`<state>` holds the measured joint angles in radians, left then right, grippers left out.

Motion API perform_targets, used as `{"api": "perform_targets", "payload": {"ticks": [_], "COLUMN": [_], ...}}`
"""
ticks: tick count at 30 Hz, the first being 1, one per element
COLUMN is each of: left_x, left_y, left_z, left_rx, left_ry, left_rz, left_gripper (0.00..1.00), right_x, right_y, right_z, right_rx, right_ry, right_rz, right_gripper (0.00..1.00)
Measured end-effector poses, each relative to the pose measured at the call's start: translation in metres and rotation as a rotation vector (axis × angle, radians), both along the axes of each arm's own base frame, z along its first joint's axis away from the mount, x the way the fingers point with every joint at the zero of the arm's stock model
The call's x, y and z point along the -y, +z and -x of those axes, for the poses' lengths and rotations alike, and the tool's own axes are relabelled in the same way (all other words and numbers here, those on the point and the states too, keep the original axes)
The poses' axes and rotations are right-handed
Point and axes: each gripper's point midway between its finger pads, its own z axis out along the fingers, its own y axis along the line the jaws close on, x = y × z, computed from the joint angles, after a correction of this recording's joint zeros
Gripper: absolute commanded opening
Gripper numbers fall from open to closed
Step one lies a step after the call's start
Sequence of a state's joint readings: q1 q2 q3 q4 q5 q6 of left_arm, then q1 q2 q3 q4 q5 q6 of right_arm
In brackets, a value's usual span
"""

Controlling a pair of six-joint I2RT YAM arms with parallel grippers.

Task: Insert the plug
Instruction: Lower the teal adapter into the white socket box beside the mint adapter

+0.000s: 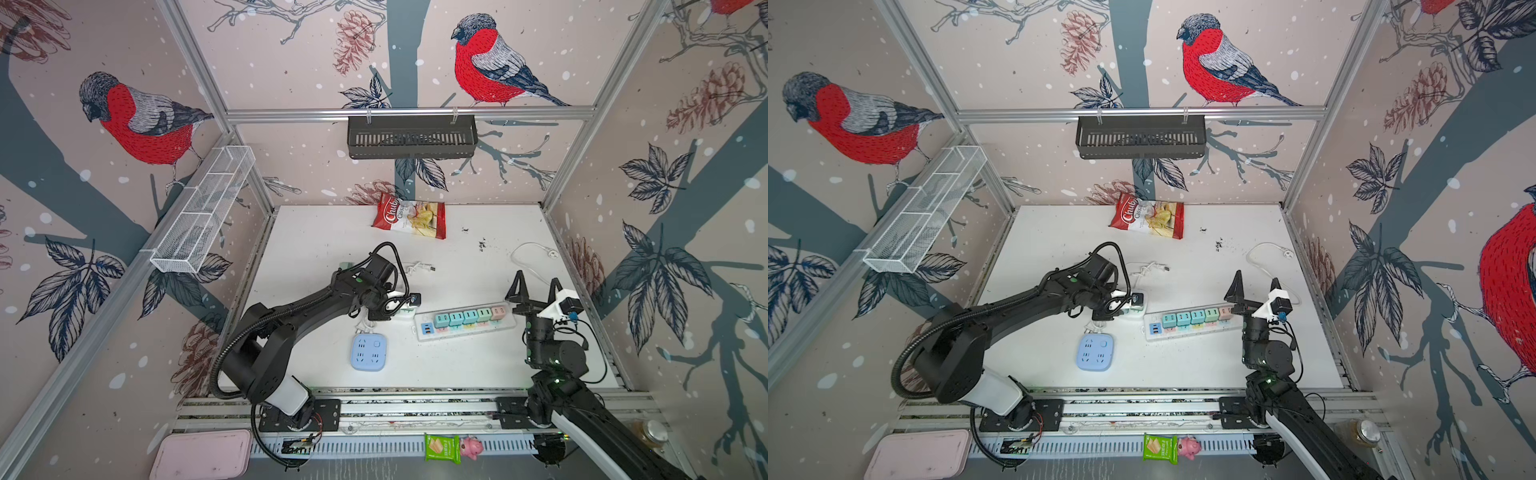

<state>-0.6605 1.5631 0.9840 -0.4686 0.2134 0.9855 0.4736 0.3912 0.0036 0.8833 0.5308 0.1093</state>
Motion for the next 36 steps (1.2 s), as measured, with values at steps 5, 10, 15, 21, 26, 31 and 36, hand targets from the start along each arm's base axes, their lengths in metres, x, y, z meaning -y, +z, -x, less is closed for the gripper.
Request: {"api": "perform_targets", "payload": {"ticks": [5,10,15,21,26,31,36], "left_x": [0.005,0.003,0.001,0.0,0.0,-0.002,0.001], "left_y": [-0.001,-0.001,-0.002,-0.001,0.0,0.0,-0.001], "left_z": [-0.007,-0.01,-0.012,-0.016,-0.017,-0.019,-0.022], "left_rx": [0.004,0.017,0.025,0.041,0.042,0.042,0.041], "left_ry": [-0.014,-0.005,0.001,0.006,0.005,0.005,0.0], "left_rz": [-0.014,-0.03,-0.038,-0.047,-0.044,-0.04,-0.021], "left_gripper": [0.0,0.0,0.0,0.0,0.0,0.0,0.0], "right_x": [0.0,0.0,0.0,0.0,0.0,0.001,0.001], "right_y": [-0.002,-0.003,-0.004,-0.004,-0.004,-0.004,-0.003], "right_z": [-0.001,-0.001,-0.002,-0.002,-0.002,-0.001,-0.001], "right_rx": [-0.01,-0.014,-0.018,-0.018,-0.017,-0.015,-0.015], "right_ry": [-0.003,-0.003,-0.004,-0.005,-0.005,-0.005,-0.004], "right_rz": [0.005,0.006,0.009,0.009,0.008,0.008,0.008], "right_gripper": [1.0,1.0,1.0,1.0,1.0,1.0,1.0]}}
